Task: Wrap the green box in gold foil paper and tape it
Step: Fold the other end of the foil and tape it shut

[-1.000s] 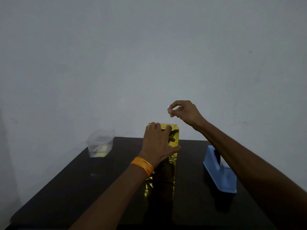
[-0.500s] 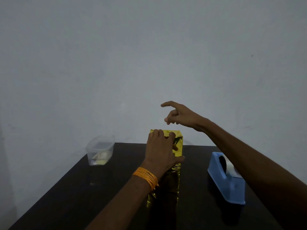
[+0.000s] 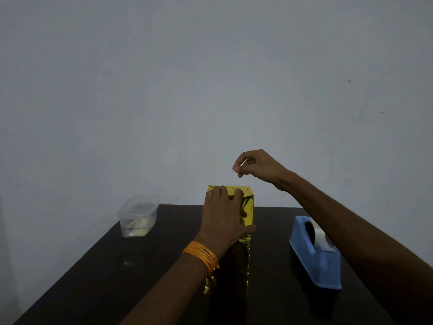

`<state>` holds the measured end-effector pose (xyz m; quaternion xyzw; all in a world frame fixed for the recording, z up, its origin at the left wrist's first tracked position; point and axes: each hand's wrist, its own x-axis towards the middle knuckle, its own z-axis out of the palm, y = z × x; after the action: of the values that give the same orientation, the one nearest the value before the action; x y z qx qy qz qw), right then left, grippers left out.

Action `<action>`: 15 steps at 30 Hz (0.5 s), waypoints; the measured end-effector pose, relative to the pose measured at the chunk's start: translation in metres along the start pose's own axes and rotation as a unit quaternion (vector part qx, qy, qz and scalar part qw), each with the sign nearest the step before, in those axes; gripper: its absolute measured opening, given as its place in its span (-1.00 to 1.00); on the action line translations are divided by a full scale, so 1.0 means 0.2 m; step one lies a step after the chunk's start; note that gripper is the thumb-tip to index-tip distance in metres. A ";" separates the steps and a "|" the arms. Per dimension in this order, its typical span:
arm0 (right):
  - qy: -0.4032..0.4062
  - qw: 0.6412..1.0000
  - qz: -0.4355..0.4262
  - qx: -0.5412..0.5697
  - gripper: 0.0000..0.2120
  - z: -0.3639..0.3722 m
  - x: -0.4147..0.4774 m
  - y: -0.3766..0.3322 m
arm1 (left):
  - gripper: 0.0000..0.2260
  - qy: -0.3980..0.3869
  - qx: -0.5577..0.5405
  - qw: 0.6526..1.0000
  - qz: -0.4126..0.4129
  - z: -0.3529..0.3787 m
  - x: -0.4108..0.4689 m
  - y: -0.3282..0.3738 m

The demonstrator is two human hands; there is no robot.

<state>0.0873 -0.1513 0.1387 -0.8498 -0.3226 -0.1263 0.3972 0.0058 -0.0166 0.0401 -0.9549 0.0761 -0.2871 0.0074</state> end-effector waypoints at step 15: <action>-0.065 0.997 0.027 -0.036 -0.90 0.10 0.10 0.05 | -0.05 -0.043 0.024 0.999 0.011 -0.03 0.02 -0.01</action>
<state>0.1083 -0.1324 0.1301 -0.8784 -0.3196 -0.0713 0.3480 0.0064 -0.0156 0.0474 -0.9651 0.0789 -0.2470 0.0364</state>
